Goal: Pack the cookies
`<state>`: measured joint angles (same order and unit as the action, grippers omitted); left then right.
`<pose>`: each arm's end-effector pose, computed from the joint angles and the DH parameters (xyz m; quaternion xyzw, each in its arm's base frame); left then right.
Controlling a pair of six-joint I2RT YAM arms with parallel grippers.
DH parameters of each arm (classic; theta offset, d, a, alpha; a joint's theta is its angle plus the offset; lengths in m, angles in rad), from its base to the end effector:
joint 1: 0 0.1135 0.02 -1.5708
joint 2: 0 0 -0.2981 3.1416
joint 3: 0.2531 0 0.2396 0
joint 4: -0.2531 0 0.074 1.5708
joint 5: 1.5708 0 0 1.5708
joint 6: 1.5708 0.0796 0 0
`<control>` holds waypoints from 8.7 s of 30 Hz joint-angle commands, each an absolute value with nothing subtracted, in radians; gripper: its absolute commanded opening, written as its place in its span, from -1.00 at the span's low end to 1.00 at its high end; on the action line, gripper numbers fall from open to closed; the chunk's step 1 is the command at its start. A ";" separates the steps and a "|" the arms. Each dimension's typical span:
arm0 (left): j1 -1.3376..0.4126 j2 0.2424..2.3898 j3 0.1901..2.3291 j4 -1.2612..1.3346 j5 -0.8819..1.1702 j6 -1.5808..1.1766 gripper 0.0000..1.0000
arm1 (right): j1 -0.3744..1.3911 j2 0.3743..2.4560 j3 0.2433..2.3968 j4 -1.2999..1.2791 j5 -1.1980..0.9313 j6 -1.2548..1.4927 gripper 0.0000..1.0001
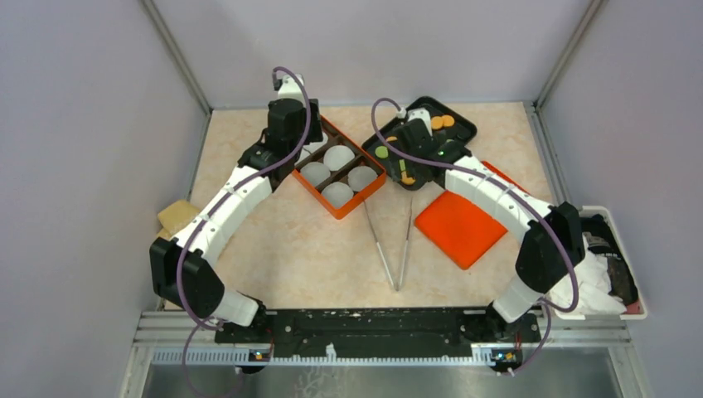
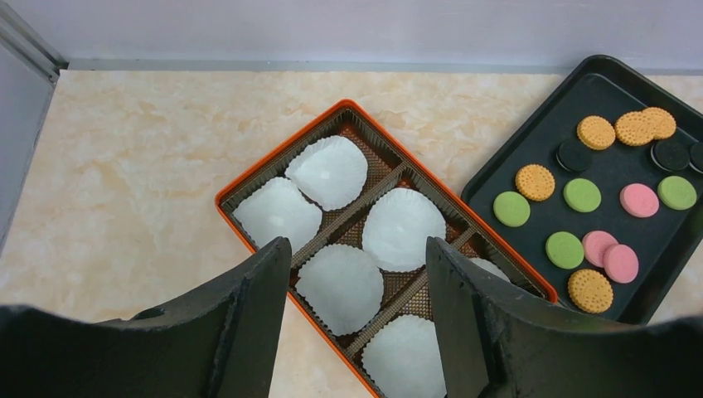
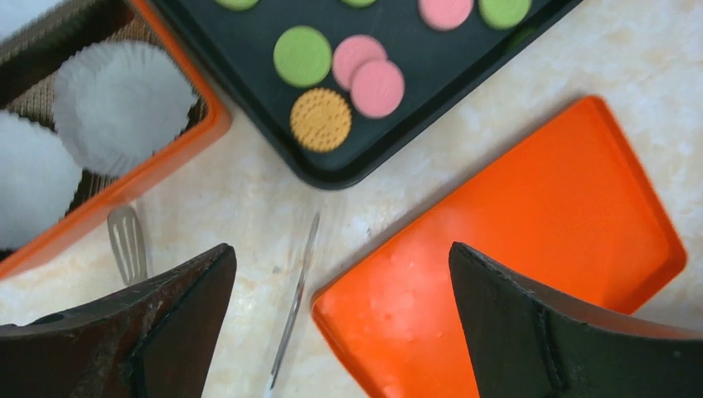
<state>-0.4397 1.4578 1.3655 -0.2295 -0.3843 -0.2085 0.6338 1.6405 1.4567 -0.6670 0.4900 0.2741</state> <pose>0.3413 -0.1276 0.4013 -0.0191 0.8039 -0.0359 0.5934 0.3243 0.1918 0.3190 -0.0783 0.9086 -0.0542 0.4067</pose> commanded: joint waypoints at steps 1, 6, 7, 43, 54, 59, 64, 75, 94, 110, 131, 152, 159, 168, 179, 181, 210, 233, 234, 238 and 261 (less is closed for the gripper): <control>-0.441 1.448 1.377 -0.228 -0.400 -0.218 0.35 | 0.666 1.551 1.368 -0.612 0.389 0.317 0.97; -0.442 1.445 1.372 -0.234 -0.382 -0.227 0.35 | 0.672 1.469 1.184 -0.503 0.164 0.383 0.97; -0.442 1.446 1.372 -0.235 -0.379 -0.227 0.35 | 0.675 1.456 1.151 -0.483 0.142 0.390 0.97; -0.441 1.452 1.382 -0.277 -0.304 -0.210 0.90 | 0.893 1.474 1.096 -0.567 0.373 0.473 0.97; -0.442 1.411 1.406 -0.339 -0.247 -0.217 0.97 | 0.893 1.462 1.181 -0.638 0.420 0.495 0.97; -0.441 1.408 1.406 -0.350 -0.236 -0.221 0.97 | 0.894 1.450 1.213 -0.644 0.436 0.500 0.97; -0.442 1.393 1.397 -0.354 -0.248 -0.224 0.97 | 0.893 1.445 1.195 -0.638 0.429 0.516 0.97; -0.441 1.379 1.395 -0.388 -0.261 -0.235 0.97 | 0.894 1.427 1.078 -0.582 0.330 0.557 0.97; -0.441 1.337 1.355 -0.398 -0.243 -0.249 0.97 | 0.926 1.425 1.008 -0.548 0.272 0.580 0.97; -0.441 1.336 1.322 -0.414 -0.193 -0.272 0.97 | 0.986 1.525 0.936 -0.511 0.232 0.653 0.97; -0.442 1.344 1.300 -0.400 -0.184 -0.271 0.97 | 0.991 1.782 0.998 -0.519 0.337 0.707 0.97; -0.441 1.336 1.266 -0.395 -0.134 -0.312 0.92 | 1.047 1.616 1.028 -0.694 0.442 0.710 -0.92; -0.441 1.324 1.258 -0.380 -0.132 -0.325 0.92 | 1.072 1.465 1.212 -0.840 0.572 0.681 -0.83; -0.441 1.312 1.260 -0.381 -0.133 -0.324 0.92 | 1.003 1.540 1.415 -0.873 0.701 0.570 -0.44; -0.442 1.332 1.263 -0.373 -0.127 -0.321 0.93 | 0.723 1.691 1.587 -0.741 0.566 0.380 -0.25; -0.441 1.341 1.265 -0.369 -0.125 -0.319 0.93 | 0.692 1.733 1.635 -0.744 0.562 0.358 -0.17; -0.442 1.424 1.285 -0.378 -0.184 -0.310 0.93 | 0.557 2.102 1.902 -0.702 0.347 0.280 -0.06; -0.488 1.602 1.244 -0.339 -0.109 -0.412 0.81 | 0.511 2.141 1.840 -0.652 0.304 0.326 -0.02; -0.496 1.620 1.242 -0.343 -0.123 -0.416 0.80 | 0.511 2.132 1.832 -0.647 0.304 0.325 -0.02; -0.517 1.693 1.224 -0.367 -0.153 -0.444 0.72 | 0.509 2.112 1.823 -0.635 0.307 0.320 -0.02; -0.646 1.500 0.933 -0.527 -0.183 -0.609 0.51 | 0.487 2.096 1.796 -0.620 0.294 0.323 -0.01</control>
